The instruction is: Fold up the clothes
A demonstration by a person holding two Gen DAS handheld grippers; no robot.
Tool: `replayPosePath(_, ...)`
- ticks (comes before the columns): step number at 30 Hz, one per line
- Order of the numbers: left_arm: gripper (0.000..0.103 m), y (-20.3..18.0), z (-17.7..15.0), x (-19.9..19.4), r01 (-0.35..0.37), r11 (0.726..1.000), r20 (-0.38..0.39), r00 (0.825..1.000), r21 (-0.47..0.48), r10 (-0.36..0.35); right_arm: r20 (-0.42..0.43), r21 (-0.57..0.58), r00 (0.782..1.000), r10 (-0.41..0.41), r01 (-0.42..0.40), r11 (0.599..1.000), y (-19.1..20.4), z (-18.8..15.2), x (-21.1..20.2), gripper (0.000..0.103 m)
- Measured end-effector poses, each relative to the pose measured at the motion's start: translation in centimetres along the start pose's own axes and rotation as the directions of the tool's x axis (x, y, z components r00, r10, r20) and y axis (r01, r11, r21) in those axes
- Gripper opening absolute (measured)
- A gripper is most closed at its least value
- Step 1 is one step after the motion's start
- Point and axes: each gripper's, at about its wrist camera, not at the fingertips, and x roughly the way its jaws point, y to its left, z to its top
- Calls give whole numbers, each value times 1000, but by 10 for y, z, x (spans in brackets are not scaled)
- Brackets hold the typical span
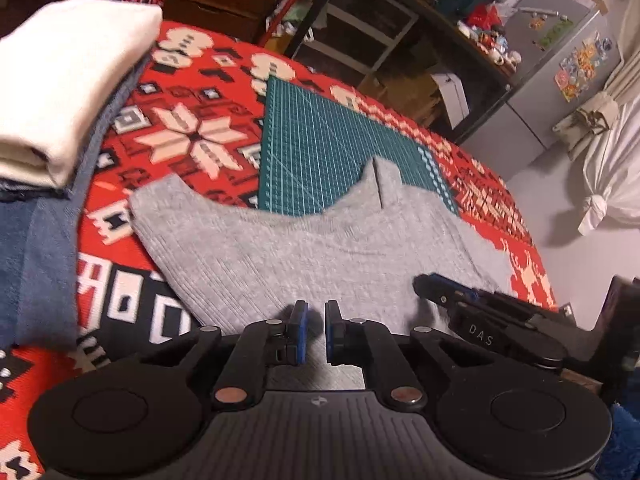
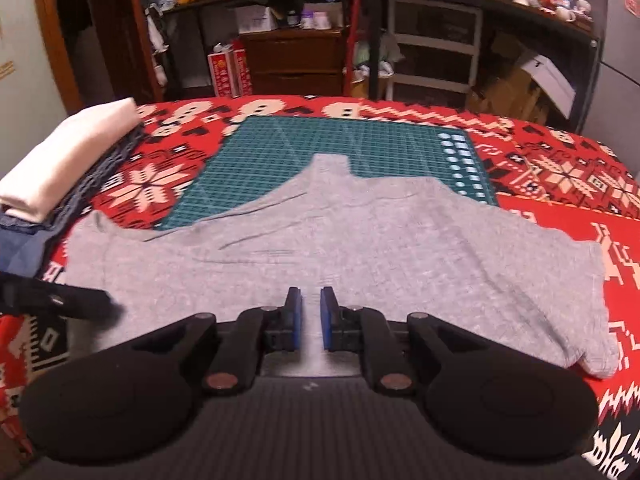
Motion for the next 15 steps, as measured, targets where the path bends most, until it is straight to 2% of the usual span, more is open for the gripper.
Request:
replayPosePath(4, 7, 10, 4, -7, -18, 1000, 30, 999, -20, 18, 0, 4, 1000, -29, 29, 1000, -8, 5, 0, 11)
replayPosePath(13, 7, 43, 18, -8, -36, 992, 71, 996, -118, 45, -5, -24, 999, 51, -51, 998, 17, 22, 14, 11)
replayPosePath(15, 7, 46, 20, -7, -27, 990, 73, 997, -137, 38, -10, -28, 999, 45, -45, 999, 20, 23, 20, 11)
